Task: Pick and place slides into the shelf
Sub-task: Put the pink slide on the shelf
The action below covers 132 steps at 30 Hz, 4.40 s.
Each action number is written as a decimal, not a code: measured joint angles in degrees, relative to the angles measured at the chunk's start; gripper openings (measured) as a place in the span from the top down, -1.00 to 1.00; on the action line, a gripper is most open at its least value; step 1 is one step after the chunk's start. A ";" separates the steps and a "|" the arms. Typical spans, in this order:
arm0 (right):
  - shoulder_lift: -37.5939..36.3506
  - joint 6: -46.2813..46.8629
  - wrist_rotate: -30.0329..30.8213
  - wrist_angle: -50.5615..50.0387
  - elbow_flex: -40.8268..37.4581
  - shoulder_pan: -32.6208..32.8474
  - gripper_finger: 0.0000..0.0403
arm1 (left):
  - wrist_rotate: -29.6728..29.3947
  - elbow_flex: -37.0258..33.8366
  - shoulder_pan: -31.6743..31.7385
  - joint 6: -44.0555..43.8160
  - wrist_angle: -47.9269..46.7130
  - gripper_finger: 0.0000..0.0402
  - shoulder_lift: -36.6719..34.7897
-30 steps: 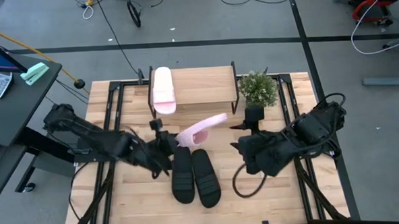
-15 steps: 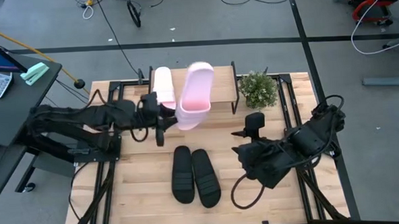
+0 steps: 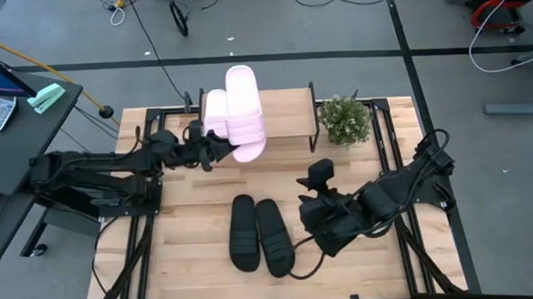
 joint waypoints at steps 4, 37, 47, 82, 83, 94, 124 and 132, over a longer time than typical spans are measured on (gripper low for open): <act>0.01 -5.01 2.87 7.95 -6.41 -0.99 -0.15 | 0.10 -1.15 0.27 -5.03 -0.13 0.65 0.00; 0.01 -11.61 1.21 32.14 -21.16 -5.97 -0.15 | 3.20 -1.30 6.45 -24.62 -17.07 0.68 1.56; 0.01 -12.03 0.16 33.19 -21.16 -5.97 -0.15 | 3.28 -1.17 7.60 -24.70 -18.78 0.68 2.34; -0.02 -12.09 -1.35 34.42 -21.16 -5.97 -0.15 | 7.53 2.15 7.58 -27.19 -22.65 0.58 2.38; -0.02 -12.09 -1.35 34.42 -21.16 -5.97 -0.15 | 7.66 2.15 7.58 -27.53 -22.68 0.58 2.38; -0.02 -11.92 -1.35 34.49 -21.16 -5.97 -0.15 | 7.49 2.13 7.58 -29.23 -23.55 0.60 2.36; -0.02 -10.43 -3.96 35.09 -21.16 -6.05 -0.15 | 5.27 2.08 7.56 -32.07 -22.96 0.45 4.52; -0.02 -10.43 -6.71 36.06 -21.16 -6.07 -0.15 | 5.05 2.08 7.58 -32.01 -22.94 0.29 4.52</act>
